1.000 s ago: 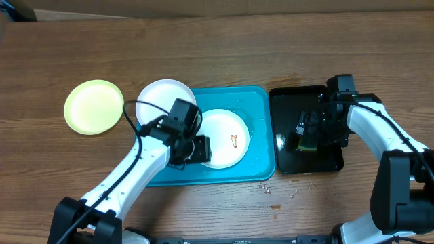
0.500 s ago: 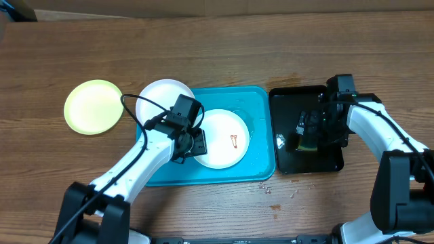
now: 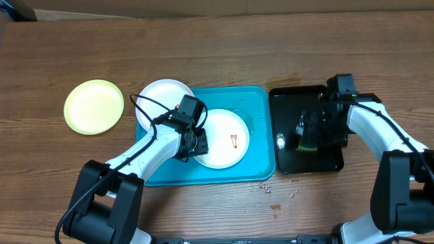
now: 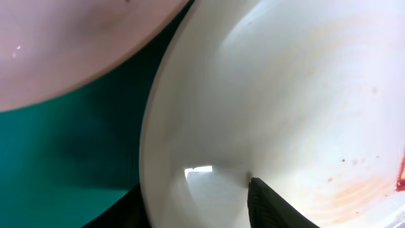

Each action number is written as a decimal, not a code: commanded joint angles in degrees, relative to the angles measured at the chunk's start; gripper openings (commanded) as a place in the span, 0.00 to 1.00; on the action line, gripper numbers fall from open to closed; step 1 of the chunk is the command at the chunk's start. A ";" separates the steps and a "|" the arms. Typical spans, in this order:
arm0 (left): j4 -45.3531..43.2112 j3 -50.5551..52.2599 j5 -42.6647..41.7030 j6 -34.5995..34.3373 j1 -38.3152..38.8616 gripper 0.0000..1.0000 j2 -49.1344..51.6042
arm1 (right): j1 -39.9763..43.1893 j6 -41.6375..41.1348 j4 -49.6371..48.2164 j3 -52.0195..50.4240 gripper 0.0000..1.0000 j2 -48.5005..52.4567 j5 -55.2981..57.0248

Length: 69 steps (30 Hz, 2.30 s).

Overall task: Clean dirty plates on tray and stack at the side
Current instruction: 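Grip the lower white plate rim with the left gripper, sliding it right, then grasp the sponge and dip it in the black tray water with the right gripper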

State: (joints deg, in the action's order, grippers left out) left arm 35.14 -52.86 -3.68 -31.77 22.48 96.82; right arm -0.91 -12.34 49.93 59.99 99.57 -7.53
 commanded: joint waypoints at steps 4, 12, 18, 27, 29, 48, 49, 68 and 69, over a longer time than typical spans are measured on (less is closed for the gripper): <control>-0.31 0.42 -0.81 1.99 0.15 0.47 0.35 | -0.48 3.78 3.34 0.07 1.00 -1.53 -0.44; -1.51 0.42 -0.83 1.99 0.15 0.42 0.35 | -5.29 4.07 0.35 -4.26 1.00 -1.53 -0.61; -1.97 0.42 -0.83 4.48 0.15 0.39 0.35 | -7.76 -0.04 -8.35 -10.60 1.00 -1.51 10.29; -3.56 0.42 -0.83 5.86 0.17 0.35 0.37 | -7.76 -2.71 -6.14 -11.28 0.04 -1.53 7.58; -3.52 0.42 -0.83 5.88 0.15 0.34 0.37 | -7.76 -2.71 -5.55 -11.26 0.04 -1.53 6.62; -3.58 0.42 -0.79 6.03 0.15 0.38 0.37 | -7.61 0.55 -11.72 -6.32 0.81 -1.51 10.01; -3.63 0.42 -0.81 6.03 0.15 0.38 0.37 | -7.61 0.55 -12.28 -6.67 0.77 -1.51 10.01; -3.67 0.42 -0.79 6.05 0.15 0.40 0.37 | -7.61 0.55 -22.49 -9.14 0.21 -1.51 10.03; -3.67 0.42 -0.79 6.03 0.15 0.40 0.37 | -7.61 0.55 -22.91 -9.14 0.13 -1.51 10.03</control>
State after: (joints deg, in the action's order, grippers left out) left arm 31.64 -52.84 -4.08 -26.79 22.48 96.82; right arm -8.62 -11.81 28.01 51.20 97.65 1.93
